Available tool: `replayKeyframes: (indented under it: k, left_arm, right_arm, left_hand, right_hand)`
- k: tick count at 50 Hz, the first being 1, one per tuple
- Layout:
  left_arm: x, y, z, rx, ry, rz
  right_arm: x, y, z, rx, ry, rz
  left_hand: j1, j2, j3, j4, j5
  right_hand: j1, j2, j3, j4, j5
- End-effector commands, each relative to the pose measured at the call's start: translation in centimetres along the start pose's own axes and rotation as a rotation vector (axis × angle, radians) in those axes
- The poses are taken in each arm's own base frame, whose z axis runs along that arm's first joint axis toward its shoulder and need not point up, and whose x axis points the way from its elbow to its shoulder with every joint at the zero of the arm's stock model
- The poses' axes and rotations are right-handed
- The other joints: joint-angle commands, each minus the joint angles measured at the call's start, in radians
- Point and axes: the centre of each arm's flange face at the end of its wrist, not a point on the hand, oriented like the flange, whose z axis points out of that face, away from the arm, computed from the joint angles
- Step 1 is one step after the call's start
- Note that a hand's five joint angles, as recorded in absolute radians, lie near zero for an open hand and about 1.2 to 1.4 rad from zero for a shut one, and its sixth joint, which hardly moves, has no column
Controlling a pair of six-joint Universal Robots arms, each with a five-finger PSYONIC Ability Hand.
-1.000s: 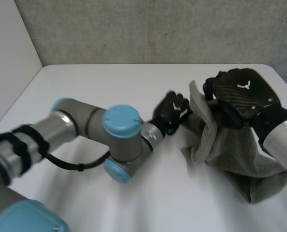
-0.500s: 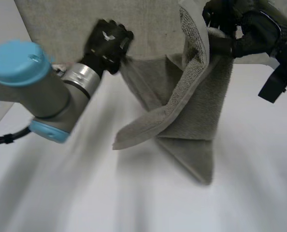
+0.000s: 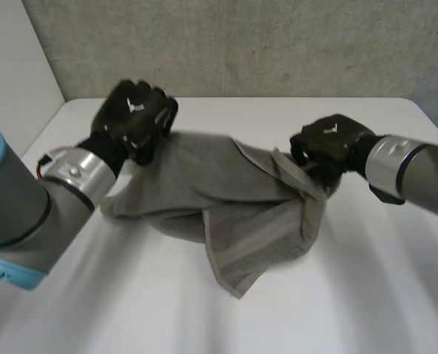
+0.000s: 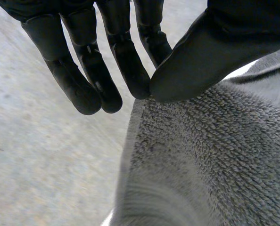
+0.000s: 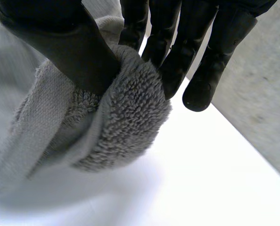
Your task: Fold the towel.
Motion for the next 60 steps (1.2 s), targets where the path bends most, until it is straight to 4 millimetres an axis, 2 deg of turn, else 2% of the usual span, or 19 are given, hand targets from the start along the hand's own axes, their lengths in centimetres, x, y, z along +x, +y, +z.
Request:
replayKeyframes:
  k: [1,7,9,10,12,14,15,17,18,20,23,26,33,35,41,43,46,51,60]
  left_arm:
    - [2.2,2.2,-1.9,-0.076,0.07,-0.031]
    - [4.9,2.6,-3.2,-0.105,0.144,-0.06]
    - [6.3,2.5,-3.9,-0.111,0.183,-0.068]
    - [6.3,2.5,-3.9,-0.111,0.183,-0.068]
    - [7.3,2.2,-4.4,-0.113,0.214,-0.072]
    - [7.5,2.0,-4.5,-0.11,0.219,-0.071]
    - [7.5,2.0,-4.5,-0.11,0.219,-0.071]
    - [7.4,1.6,-4.5,-0.095,0.213,-0.067]
    - [7.4,1.6,-4.5,-0.095,0.213,-0.067]
    - [6.8,1.1,-4.2,-0.08,0.193,-0.06]
    - [6.5,1.0,-4.0,-0.073,0.183,-0.056]
    - [4.6,0.8,-2.8,-0.054,0.13,-0.047]
    - [1.7,0.8,-0.5,-0.025,0.062,-0.025]
    - [1.7,2.1,1.0,-0.049,0.07,-0.024]
    - [1.6,3.7,2.7,-0.091,0.098,-0.04]
    - [1.7,5.1,3.5,-0.121,0.148,-0.058]
    - [1.9,5.6,3.8,-0.131,0.188,-0.072]
    - [3.4,6.9,3.9,-0.152,0.367,-0.135]
    - [4.7,7.2,3.3,-0.136,0.481,-0.172]
  right_arm:
    - [0.4,0.8,1.2,0.066,0.175,-0.169]
    - [1.0,1.0,1.0,0.099,0.228,-0.336]
    - [0.5,1.7,0.9,0.064,0.205,-0.403]
    - [0.5,1.7,0.9,0.064,0.205,-0.403]
    - [-0.2,2.2,0.3,0.039,0.172,-0.406]
    - [-0.2,1.9,-0.1,0.036,0.167,-0.392]
    - [-0.2,1.9,-0.1,0.036,0.167,-0.392]
    - [-0.3,1.1,-1.1,0.048,0.165,-0.333]
    - [-0.3,1.1,-1.1,0.049,0.165,-0.332]
    - [0.1,0.3,-1.7,0.079,0.189,-0.211]
    - [0.4,-0.1,-1.8,0.093,0.199,-0.138]
    - [1.0,-1.9,-3.0,0.167,0.219,0.038]
    - [0.8,-2.5,-3.2,0.194,0.223,0.139]
    - [-0.1,-1.5,-1.7,0.152,0.197,0.144]
    - [-1.7,0.1,0.8,0.081,0.17,0.085]
    - [-2.1,2.1,2.3,0.003,0.18,-0.003]
    - [-2.2,3.1,3.0,-0.04,0.189,-0.051]
    - [-2.1,6.3,4.5,-0.185,0.257,-0.184]
    - [-1.9,7.8,5.7,-0.206,0.309,-0.276]
  left_hand:
    - [-0.068,-0.11,-0.15,-0.121,-0.289]
    - [-0.068,-0.11,-0.15,-0.121,-0.289]
    - [-0.068,-0.11,-0.15,-0.121,-0.289]
    - [-0.068,-0.11,-0.15,-0.121,-0.289]
    - [-0.068,-0.11,-0.15,-0.121,-0.289]
    - [-0.189,-0.231,-0.271,-0.242,-0.411]
    - [-0.191,-0.232,-0.272,-0.244,-0.412]
    - [-0.547,-0.588,-0.628,-0.6,-0.768]
    - [-0.549,-0.591,-0.631,-0.602,-0.77]
    - [-0.827,-0.869,-0.909,-0.88,-1.048]
    - [-0.854,-0.896,-0.936,-0.907,-1.075]
    - [-0.913,-0.955,-0.995,-0.966,-1.134]
    - [-0.939,-0.981,-1.021,-0.992,-1.161]
    - [-0.939,-0.981,-1.021,-0.992,-1.161]
    - [-0.936,-0.978,-1.018,-0.989,-1.158]
    - [-0.936,-0.978,-1.018,-0.989,-1.158]
    - [-0.936,-0.978,-1.018,-0.989,-1.158]
    - [-0.936,-0.978,-1.018,-0.989,-1.158]
    - [-0.919,-0.961,-1.001,-0.972,-1.14]
  right_hand:
    - [0.055,0.054,0.051,0.043,0.066]
    - [0.055,0.054,0.051,0.043,0.066]
    - [-0.49,-0.491,-0.494,-0.502,-0.479]
    - [-0.493,-0.494,-0.497,-0.505,-0.482]
    - [-1.03,-1.031,-1.035,-1.043,-1.02]
    - [-1.158,-1.159,-1.163,-1.171,-1.147]
    - [-1.159,-1.16,-1.164,-1.172,-1.149]
    - [-1.167,-1.168,-1.171,-1.179,-1.156]
    - [-1.167,-1.168,-1.171,-1.179,-1.156]
    - [-1.167,-1.168,-1.171,-1.179,-1.156]
    - [-1.167,-1.168,-1.171,-1.179,-1.156]
    - [-1.167,-1.168,-1.171,-1.179,-1.156]
    - [-1.167,-1.168,-1.171,-1.179,-1.156]
    - [-1.167,-1.168,-1.171,-1.179,-1.156]
    - [-1.159,-1.16,-1.164,-1.172,-1.149]
    - [-1.153,-1.154,-1.158,-1.166,-1.143]
    - [-1.153,-1.154,-1.158,-1.166,-1.143]
    - [-1.153,-1.154,-1.158,-1.166,-1.143]
    - [-1.109,-1.11,-1.114,-1.122,-1.099]
